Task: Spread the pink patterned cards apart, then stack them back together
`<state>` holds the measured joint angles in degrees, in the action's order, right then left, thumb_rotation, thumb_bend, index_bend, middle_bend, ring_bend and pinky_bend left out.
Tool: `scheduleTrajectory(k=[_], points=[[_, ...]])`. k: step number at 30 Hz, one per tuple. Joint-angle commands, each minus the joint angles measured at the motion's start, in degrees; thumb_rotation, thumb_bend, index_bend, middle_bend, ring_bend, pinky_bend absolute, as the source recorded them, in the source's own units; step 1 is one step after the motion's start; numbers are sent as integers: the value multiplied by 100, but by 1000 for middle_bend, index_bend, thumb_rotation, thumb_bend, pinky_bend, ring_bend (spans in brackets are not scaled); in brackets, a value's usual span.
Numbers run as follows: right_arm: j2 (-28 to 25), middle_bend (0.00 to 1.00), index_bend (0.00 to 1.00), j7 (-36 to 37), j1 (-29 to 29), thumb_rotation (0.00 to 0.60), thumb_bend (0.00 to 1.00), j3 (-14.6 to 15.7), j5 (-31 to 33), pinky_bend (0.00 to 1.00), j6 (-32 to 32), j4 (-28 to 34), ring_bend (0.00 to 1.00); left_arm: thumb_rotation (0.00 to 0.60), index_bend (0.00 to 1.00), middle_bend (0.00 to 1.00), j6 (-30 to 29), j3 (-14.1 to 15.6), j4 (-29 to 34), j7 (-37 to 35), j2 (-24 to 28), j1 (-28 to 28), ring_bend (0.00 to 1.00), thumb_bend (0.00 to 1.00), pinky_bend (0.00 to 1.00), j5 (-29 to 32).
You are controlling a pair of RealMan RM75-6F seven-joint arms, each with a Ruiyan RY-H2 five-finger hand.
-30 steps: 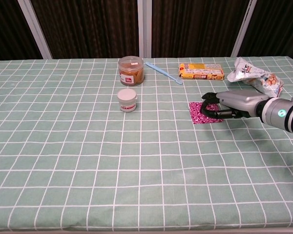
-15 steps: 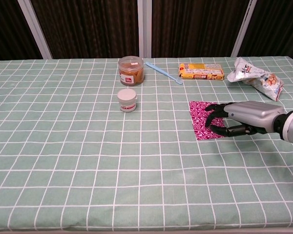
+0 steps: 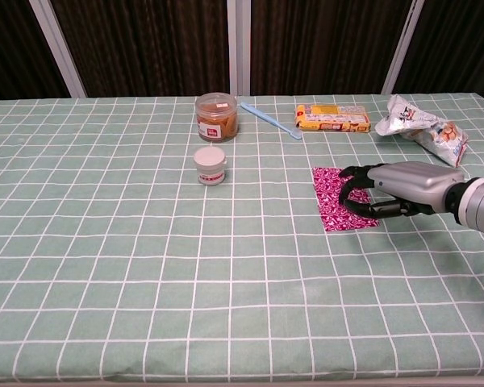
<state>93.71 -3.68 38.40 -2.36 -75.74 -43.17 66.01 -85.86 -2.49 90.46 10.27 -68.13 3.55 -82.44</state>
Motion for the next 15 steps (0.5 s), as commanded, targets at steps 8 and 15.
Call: scheduleTrajectory(k=[8,15], points=[[-108,1,251,-78,-102,40,395,168,-130,0,-85,234,0,600,216,215,20,-12,-35,-16,-17,14,180,91,189,-5],[-256,1,251,-93,-223,31,396,168,-210,0,-363,495,0,600,216,215,15,-20,-63,-40,-32,21,180,91,189,-23]])
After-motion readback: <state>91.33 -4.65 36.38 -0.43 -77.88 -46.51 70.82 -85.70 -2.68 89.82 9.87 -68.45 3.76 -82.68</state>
